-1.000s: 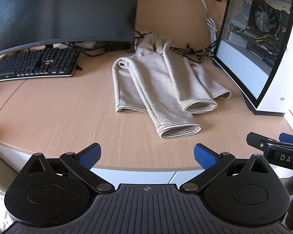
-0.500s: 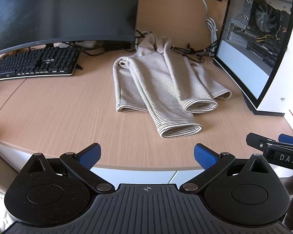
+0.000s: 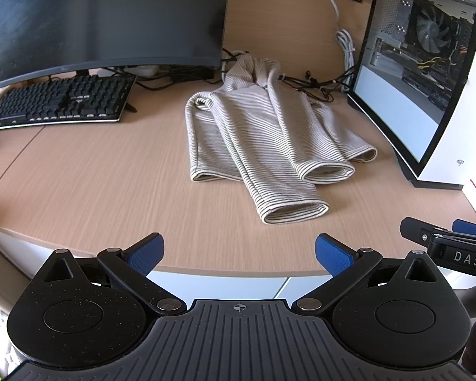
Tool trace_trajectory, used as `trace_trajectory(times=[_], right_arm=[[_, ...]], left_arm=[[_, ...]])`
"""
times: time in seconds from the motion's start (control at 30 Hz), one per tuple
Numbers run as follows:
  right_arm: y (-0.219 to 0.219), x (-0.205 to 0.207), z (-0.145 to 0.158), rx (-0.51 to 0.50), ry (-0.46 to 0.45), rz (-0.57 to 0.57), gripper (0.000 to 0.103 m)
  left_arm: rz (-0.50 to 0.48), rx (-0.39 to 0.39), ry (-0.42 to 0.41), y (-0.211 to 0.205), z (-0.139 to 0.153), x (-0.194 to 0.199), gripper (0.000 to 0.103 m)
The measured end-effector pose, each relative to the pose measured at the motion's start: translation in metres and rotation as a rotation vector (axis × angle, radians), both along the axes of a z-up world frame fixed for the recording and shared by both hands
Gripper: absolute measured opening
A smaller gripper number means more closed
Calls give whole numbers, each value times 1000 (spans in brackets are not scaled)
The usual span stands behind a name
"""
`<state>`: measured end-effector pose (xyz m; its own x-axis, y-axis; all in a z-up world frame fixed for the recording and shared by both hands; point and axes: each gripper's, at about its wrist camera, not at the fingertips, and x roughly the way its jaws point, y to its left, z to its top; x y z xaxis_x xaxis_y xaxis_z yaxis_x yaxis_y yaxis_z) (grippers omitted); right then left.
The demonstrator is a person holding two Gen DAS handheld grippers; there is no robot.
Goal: Fold clothes
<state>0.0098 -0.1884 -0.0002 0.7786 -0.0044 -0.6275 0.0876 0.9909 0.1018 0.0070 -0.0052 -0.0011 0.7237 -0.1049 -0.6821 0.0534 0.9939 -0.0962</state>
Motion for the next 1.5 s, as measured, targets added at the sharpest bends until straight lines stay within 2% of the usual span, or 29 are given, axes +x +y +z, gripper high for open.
trace_trajectory(times=[1.5], right_arm=[[5,5,-3,7,28,-5,103]], left_arm=[[3,-3,17,1,-2,3,103]])
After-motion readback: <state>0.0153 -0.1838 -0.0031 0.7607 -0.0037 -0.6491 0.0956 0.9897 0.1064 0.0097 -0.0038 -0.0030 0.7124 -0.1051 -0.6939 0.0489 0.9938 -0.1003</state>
